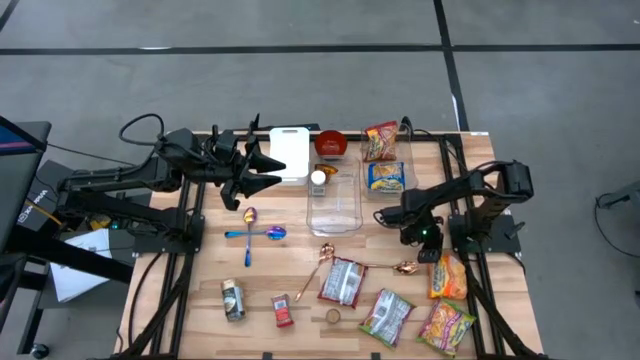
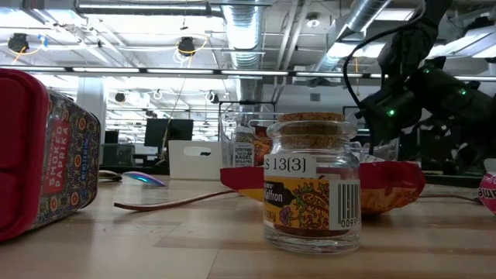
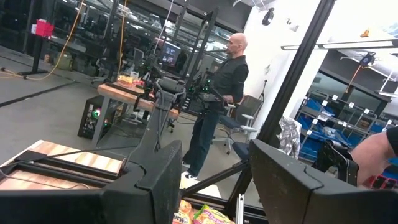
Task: Pick & Place Food Item
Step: Put the orange noodle pack into the right transparent bin
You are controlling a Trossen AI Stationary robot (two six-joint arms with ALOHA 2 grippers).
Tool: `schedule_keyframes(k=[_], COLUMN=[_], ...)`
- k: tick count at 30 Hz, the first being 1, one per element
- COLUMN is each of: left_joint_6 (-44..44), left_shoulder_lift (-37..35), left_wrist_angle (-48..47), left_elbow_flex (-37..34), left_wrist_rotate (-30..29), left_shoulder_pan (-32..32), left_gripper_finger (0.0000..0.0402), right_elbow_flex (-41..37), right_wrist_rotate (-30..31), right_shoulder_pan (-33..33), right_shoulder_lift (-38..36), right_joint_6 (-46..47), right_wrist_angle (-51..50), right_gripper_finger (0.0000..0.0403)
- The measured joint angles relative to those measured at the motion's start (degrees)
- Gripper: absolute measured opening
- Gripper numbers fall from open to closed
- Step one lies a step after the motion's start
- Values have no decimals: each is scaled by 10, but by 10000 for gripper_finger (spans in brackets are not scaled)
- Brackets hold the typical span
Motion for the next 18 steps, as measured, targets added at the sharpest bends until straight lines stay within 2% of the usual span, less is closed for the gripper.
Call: schedule_keyframes(k=[9, 14, 18], left_joint_6=[0, 1, 1], left_shoulder_lift=[0, 0, 0], left_wrist_angle=[0, 0, 0], left_elbow_flex=[0, 0, 0], left_wrist_rotate=[-6, -10, -13], left_shoulder_pan=[0, 0, 0], left_gripper_finger=[182, 182, 182], right_elbow_flex=[41, 81, 93], right_wrist_rotate=[-35, -43, -82], right_shoulder_pan=[-11, -32, -49], right_shoulder_lift=[-115, -187, -226], right_joint_6=[32, 106, 169], right_wrist_angle=[-76, -84, -57], right_gripper_finger=[1, 0, 0])
